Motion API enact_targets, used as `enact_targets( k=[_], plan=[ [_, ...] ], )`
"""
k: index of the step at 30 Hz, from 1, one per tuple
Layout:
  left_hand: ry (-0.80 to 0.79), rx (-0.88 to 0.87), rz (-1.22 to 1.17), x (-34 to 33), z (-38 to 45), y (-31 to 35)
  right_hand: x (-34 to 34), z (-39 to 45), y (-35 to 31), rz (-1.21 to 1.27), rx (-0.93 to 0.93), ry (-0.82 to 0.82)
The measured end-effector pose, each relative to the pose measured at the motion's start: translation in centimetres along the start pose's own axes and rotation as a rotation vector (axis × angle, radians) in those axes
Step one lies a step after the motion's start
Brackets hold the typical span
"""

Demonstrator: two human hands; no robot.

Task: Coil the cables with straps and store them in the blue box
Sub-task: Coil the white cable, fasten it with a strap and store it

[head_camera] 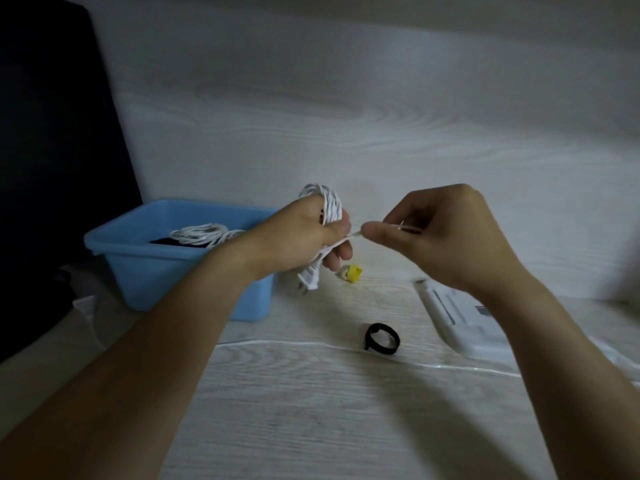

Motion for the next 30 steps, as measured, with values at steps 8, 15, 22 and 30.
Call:
enact_targets(
  k=[8, 15, 22, 30],
  plan=[
    [-0.263, 0.143, -0.415, -2.6, -0.5, -0.4, 0.7, -0.1, -0.8, 0.115, 0.069, 0.062],
    [0.410, 0.247, -1.199, 1.4, 1.3, -3.9, -0.3, -0.7, -1.1, 0.339, 0.054, -0.266],
    [0.480, 0.144, -1.479, 3.8, 0.9, -4.0, -1.8, -1.4, -0.8, 0.314, 0.008, -0.471],
    [0.464, 0.216, -0.637, 0.4, 0.9, -3.2, -1.8, -1.4, -2.7, 0.451, 0.084, -0.459]
  ],
)
Point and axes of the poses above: each hand's wrist, its own z-axis towards the middle knuckle, its own x-axis out of the back of the hand, y = z × x, the point moved 8 cm from there along z, towards the middle knuckle, and after that the axes turned 2 degrees about x, right-handed, at the moved point
